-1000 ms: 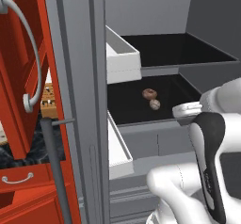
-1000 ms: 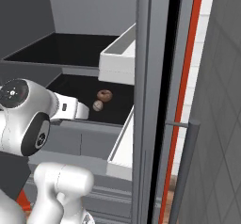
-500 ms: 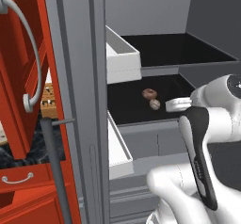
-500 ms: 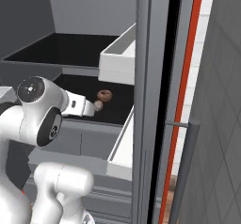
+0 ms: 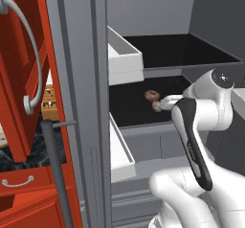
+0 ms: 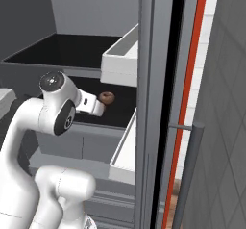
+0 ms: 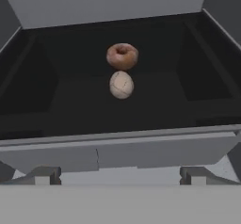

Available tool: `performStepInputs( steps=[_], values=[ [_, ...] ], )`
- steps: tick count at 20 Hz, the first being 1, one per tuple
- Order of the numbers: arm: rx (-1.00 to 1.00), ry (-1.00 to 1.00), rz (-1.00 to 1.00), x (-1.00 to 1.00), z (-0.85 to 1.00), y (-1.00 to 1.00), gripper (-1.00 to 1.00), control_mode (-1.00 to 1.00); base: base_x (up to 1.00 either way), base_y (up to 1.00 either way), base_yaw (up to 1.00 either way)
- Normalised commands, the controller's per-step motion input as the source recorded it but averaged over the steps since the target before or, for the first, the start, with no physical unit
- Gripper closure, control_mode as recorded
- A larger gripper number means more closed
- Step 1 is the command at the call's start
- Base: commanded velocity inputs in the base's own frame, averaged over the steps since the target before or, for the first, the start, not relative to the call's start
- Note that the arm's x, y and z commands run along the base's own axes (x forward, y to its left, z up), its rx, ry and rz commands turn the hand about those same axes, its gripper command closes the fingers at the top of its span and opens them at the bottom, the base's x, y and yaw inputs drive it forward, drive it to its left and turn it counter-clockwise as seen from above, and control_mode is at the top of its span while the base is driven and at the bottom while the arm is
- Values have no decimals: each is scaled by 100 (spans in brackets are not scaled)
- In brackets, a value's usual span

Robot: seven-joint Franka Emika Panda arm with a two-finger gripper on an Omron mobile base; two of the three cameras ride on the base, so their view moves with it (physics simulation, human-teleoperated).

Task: Pick the egg and butter from the fridge and place them by the bowl for mixing.

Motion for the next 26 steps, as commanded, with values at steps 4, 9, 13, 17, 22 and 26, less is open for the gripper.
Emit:
performStepInputs(
  steps=[4, 9, 13, 17, 22, 26],
  values=[
    [0, 2, 0, 41, -37, 0, -100, -100, 0, 0, 0],
    [0, -9, 0, 31, -44, 0, -100, -100, 0, 0, 0],
    [0, -4, 0, 36, -28, 0, -100, -100, 0, 0, 0],
    [0, 0, 0, 45, -1, 0, -100, -100, 0, 0, 0],
    [0, 1, 0, 44, 0, 0, -100, -100, 0, 0, 0],
    [0, 1, 0, 39, 0, 0, -100, -100, 0, 0, 0]
  ],
)
